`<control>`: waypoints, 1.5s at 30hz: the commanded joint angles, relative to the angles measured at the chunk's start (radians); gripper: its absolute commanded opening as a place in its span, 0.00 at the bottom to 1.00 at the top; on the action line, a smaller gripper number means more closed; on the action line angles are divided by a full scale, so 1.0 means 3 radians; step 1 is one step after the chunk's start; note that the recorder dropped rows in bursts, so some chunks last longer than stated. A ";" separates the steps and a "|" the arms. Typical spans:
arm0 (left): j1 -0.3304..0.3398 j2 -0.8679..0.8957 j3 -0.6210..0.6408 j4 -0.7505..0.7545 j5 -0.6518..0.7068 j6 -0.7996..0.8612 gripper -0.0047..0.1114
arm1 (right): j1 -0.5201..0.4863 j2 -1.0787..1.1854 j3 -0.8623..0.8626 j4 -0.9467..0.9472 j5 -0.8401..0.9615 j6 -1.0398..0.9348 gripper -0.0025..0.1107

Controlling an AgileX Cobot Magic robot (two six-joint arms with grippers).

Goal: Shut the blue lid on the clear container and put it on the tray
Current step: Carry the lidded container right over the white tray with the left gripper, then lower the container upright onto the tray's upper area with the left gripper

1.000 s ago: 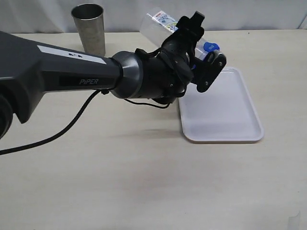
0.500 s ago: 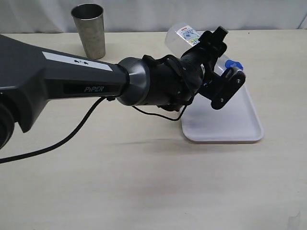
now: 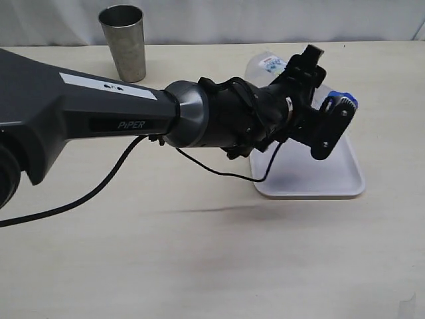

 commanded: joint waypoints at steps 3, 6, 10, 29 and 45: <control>0.0121 -0.0042 -0.0217 0.0043 -0.0711 -0.1556 0.04 | -0.0012 -0.0015 0.0005 0.0003 -0.0013 -0.0004 0.06; 0.0223 -0.0042 -0.0389 0.0043 -0.1017 -0.2394 0.04 | -0.0012 -0.0015 0.0005 0.0003 -0.0013 -0.0004 0.06; 0.0366 -0.0037 -0.0568 0.0043 -0.1470 -0.3222 0.04 | -0.0012 -0.0015 0.0005 0.0003 -0.0013 -0.0004 0.06; 0.0651 0.0602 -0.0584 -0.2927 -0.3298 -0.1573 0.04 | -0.0012 -0.0015 0.0005 0.0003 -0.0013 -0.0004 0.06; 0.0657 0.0742 -0.0584 -0.2591 -0.2904 -0.1879 0.04 | -0.0012 -0.0015 0.0005 0.0003 -0.0013 -0.0004 0.06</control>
